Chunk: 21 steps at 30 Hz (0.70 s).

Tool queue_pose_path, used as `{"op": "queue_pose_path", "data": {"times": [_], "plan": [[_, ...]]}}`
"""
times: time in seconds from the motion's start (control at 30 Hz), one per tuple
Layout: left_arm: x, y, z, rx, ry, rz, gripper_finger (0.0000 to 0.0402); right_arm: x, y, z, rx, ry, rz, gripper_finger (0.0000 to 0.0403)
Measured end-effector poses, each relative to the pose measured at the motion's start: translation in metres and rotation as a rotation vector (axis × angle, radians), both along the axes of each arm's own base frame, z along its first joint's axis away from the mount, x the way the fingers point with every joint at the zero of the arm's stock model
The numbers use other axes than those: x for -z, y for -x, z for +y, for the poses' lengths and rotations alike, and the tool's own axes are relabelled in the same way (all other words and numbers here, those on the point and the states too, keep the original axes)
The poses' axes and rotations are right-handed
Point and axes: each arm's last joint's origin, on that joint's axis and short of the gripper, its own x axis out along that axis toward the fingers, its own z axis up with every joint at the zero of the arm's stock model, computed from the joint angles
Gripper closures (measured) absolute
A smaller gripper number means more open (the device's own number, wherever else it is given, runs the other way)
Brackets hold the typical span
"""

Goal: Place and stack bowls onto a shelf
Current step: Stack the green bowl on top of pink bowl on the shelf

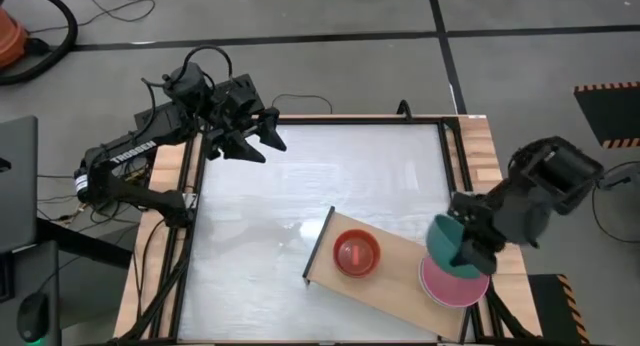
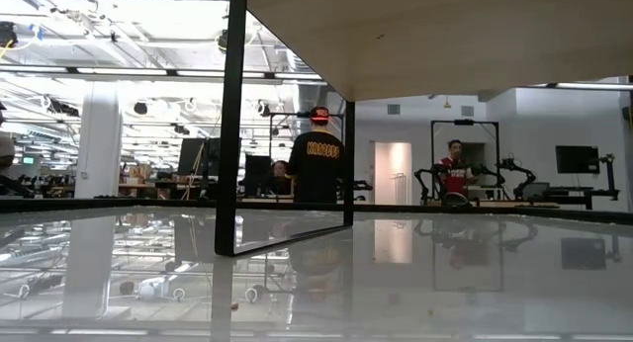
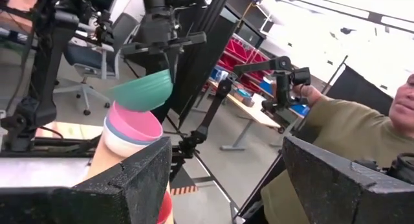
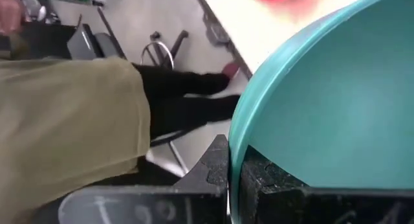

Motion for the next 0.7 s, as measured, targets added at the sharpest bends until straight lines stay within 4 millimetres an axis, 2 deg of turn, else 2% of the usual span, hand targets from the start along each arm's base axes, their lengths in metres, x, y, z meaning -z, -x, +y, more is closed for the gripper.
{"op": "queue_pose_path", "data": {"times": [0.23,0.43,0.7], "plan": [[0.005,-0.001,0.001,-0.024,-0.024,0.004,0.0123,0.001,0.011,0.014,-0.046,-0.064,0.082,0.0377],[0.012,-0.004,0.003,-0.097,-0.046,0.036,0.0123,0.011,-0.002,0.027,-0.047,-0.029,0.118,0.0376],[0.013,-0.004,0.004,-0.123,-0.041,0.044,0.0123,0.035,-0.027,0.058,-0.118,0.010,0.241,0.0369]]}}
